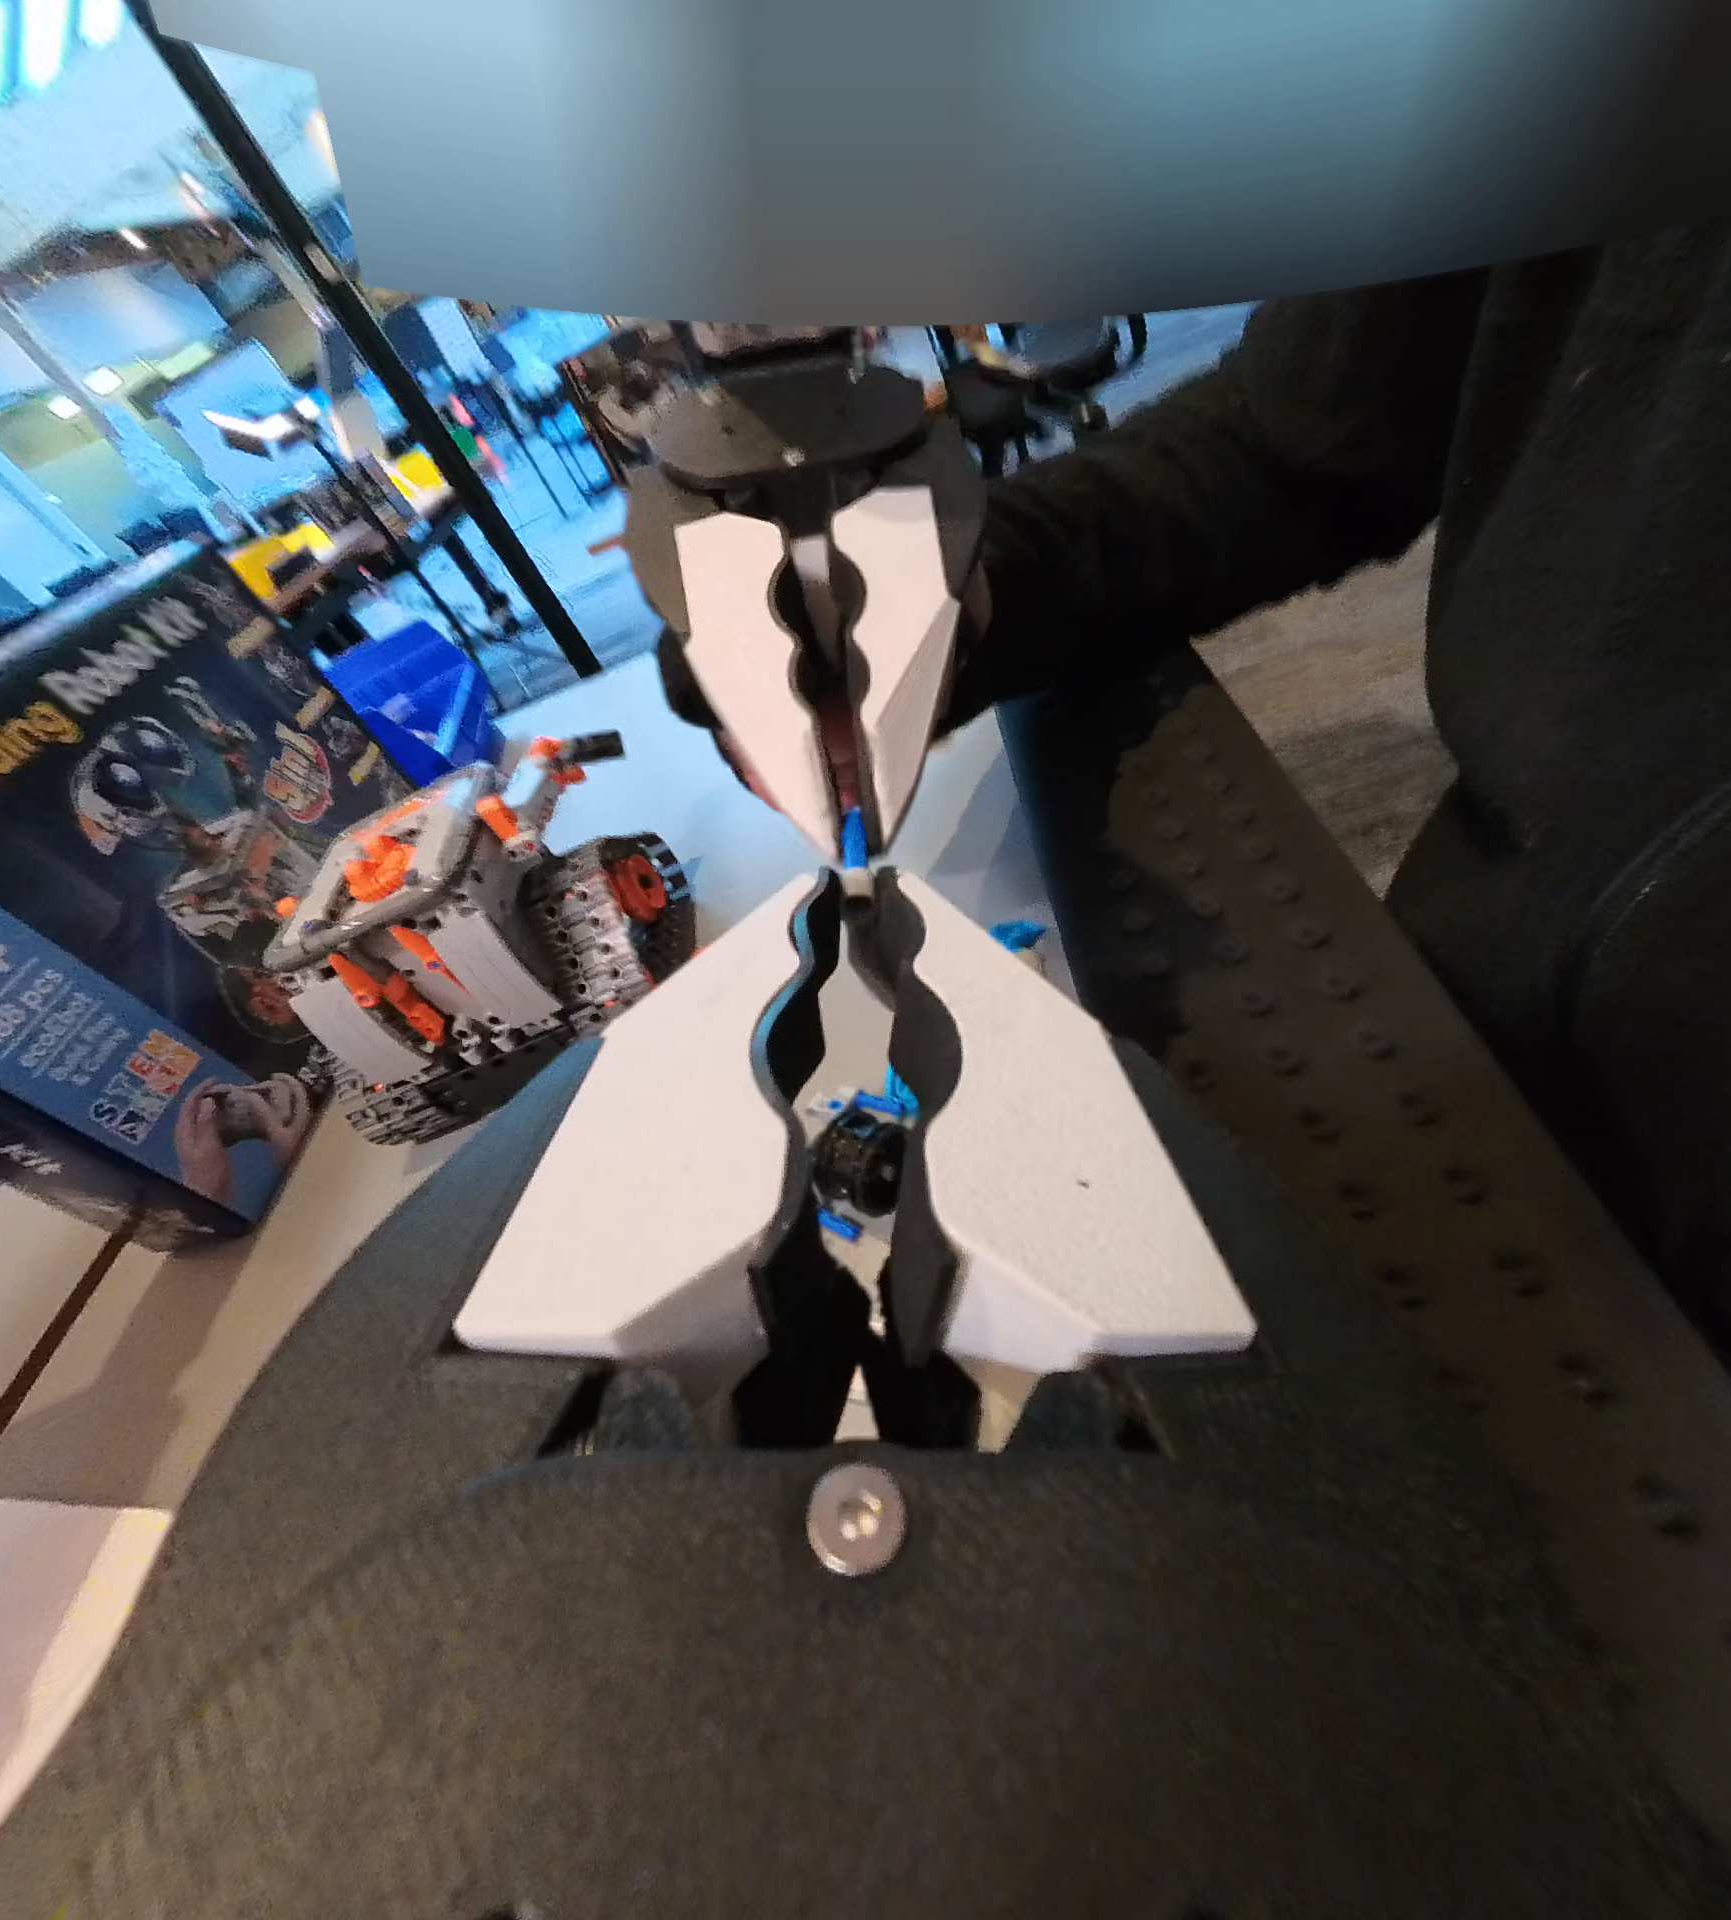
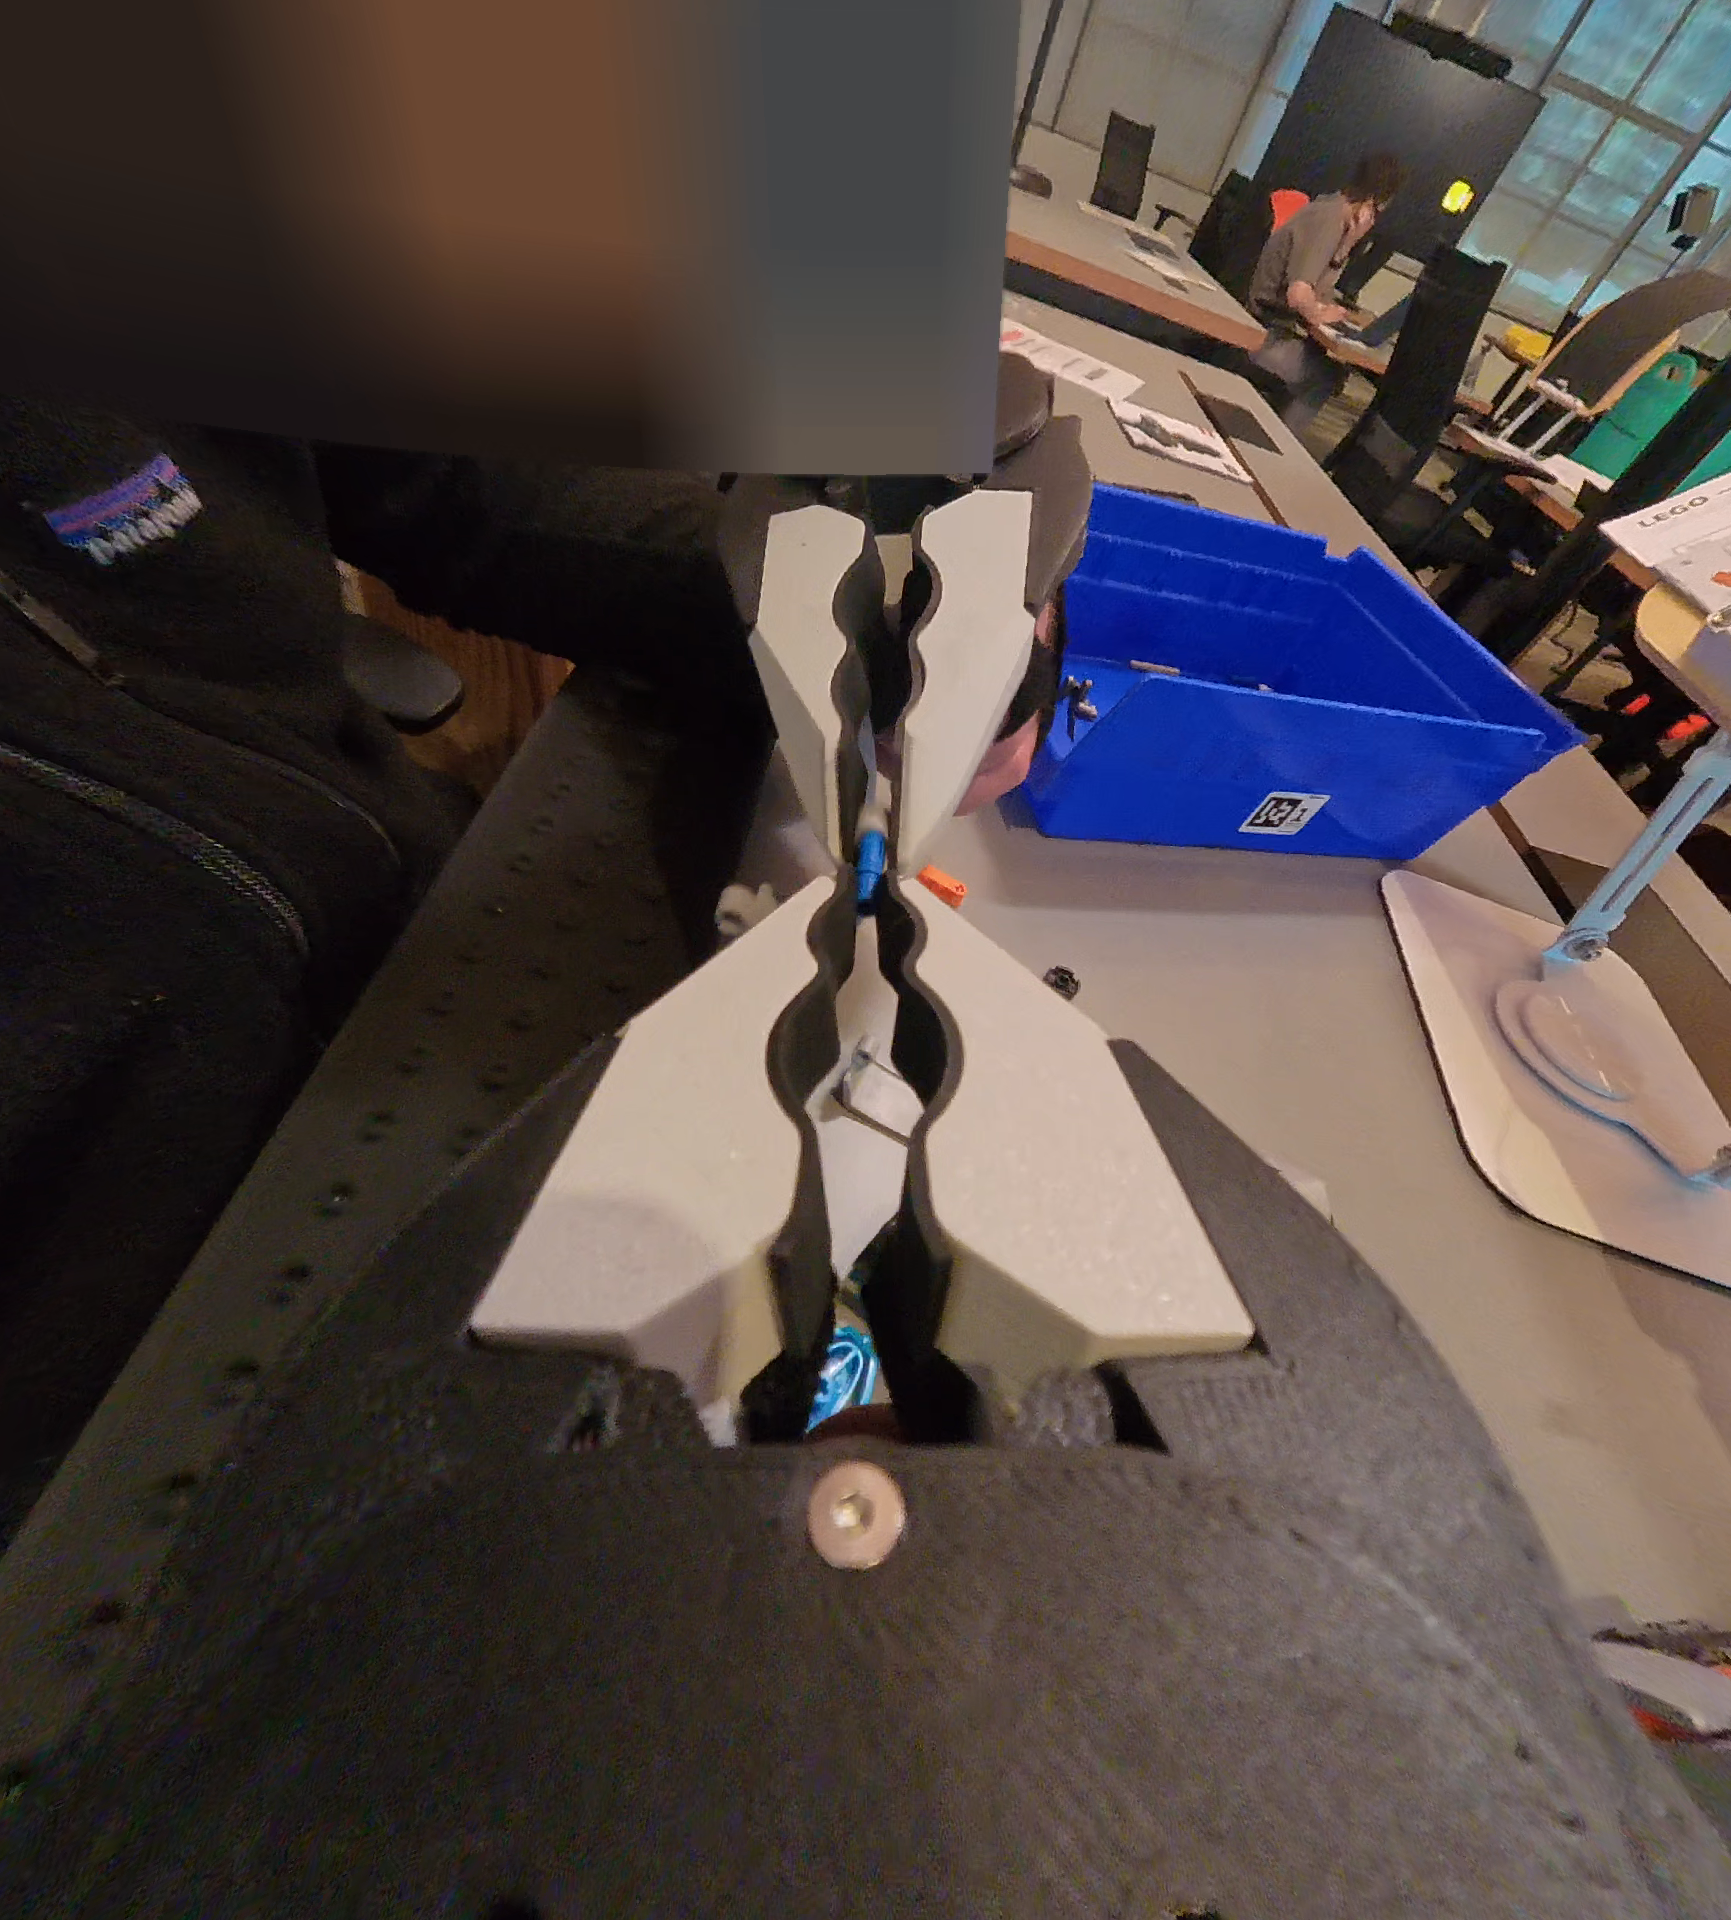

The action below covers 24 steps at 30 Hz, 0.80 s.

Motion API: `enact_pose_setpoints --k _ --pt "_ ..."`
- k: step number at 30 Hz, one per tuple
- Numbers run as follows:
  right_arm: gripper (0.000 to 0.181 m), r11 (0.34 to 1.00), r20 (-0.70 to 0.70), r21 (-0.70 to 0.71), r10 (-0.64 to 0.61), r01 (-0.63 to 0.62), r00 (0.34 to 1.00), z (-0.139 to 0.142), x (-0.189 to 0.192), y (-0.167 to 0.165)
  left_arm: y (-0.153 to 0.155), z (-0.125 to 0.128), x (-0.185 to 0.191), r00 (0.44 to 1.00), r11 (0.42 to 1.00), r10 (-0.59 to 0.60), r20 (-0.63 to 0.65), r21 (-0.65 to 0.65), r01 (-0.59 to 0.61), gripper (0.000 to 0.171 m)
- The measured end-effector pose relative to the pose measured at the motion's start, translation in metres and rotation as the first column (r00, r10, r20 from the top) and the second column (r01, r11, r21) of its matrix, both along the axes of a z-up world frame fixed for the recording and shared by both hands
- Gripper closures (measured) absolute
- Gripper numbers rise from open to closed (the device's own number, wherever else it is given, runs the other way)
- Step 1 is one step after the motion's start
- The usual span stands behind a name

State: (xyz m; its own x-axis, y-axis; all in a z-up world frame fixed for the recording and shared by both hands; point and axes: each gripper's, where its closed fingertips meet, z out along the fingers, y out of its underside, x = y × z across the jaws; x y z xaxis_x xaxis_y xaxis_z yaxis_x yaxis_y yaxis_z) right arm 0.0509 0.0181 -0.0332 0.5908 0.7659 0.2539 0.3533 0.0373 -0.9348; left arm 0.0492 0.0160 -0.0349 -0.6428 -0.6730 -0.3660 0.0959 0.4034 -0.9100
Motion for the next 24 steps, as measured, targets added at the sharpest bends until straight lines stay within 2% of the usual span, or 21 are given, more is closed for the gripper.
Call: enact_pose_setpoints --k 2,3,5,7,10,11,15,17,20,24 --pt "0.18 0.997 -0.134 0.026 -0.068 0.072 0.989 0.024 0.038 -0.003 0.041 0.034 -0.011 0.994 0.982 0.086 0.067 -0.176 -0.073 0.168" --pt "0.181 0.996 -0.134 0.016 -0.085 0.088 0.987 0.022 0.048 -0.002 0.051 0.038 -0.013 0.989 0.981 0.116 0.088 -0.167 -0.1 0.168" --pt "0.18 0.998 -0.012 -0.019 -0.052 0.052 0.999 0.002 0.034 0.002 0.028 0.014 -0.006 0.995 0.996 0.087 0.059 -0.009 -0.086 0.167" --pt "0.18 0.998 0.038 -0.038 -0.043 0.044 0.998 -0.008 0.024 0.005 0.026 0.004 0.001 0.995 0.995 0.095 0.027 0.011 -0.095 0.167" --pt "0.179 0.999 0.03 -0.008 -0.051 0.051 0.998 -0.003 0.015 0.008 0.027 0.001 0.004 0.997 0.996 0.083 0.01 0.019 -0.083 0.167" --pt "0.179 0.998 0.06 -0.013 -0.06 0.061 0.996 -0.007 0.016 0.01 0.026 -0.008 0.007 0.996 0.995 0.082 -0.017 0.05 -0.081 0.167" --pt "0.18 0.984 0.182 -0.107 -0.121 0.142 0.976 -0.036 0.042 0.015 0.029 -0.032 0.012 0.992 0.985 0.106 -0.072 0.144 -0.095 0.167" --pt "0.179 0.955 0.274 -0.188 -0.174 0.23 0.946 -0.056 0.066 0.016 0.035 -0.04 0.016 0.987 0.981 0.13 -0.098 0.16 -0.113 0.167" --pt "0.179 0.906 0.42 -0.272 -0.191 0.324 0.887 -0.089 0.091 0.012 0.04 -0.054 0.021 0.976 0.974 0.159 -0.148 0.186 -0.13 0.167" --pt "0.178 0.849 0.457 -0.412 -0.122 0.331 0.881 -0.121 0.093 0.003 0.038 -0.066 0.027 0.965 0.969 0.177 -0.193 0.205 -0.137 0.167"
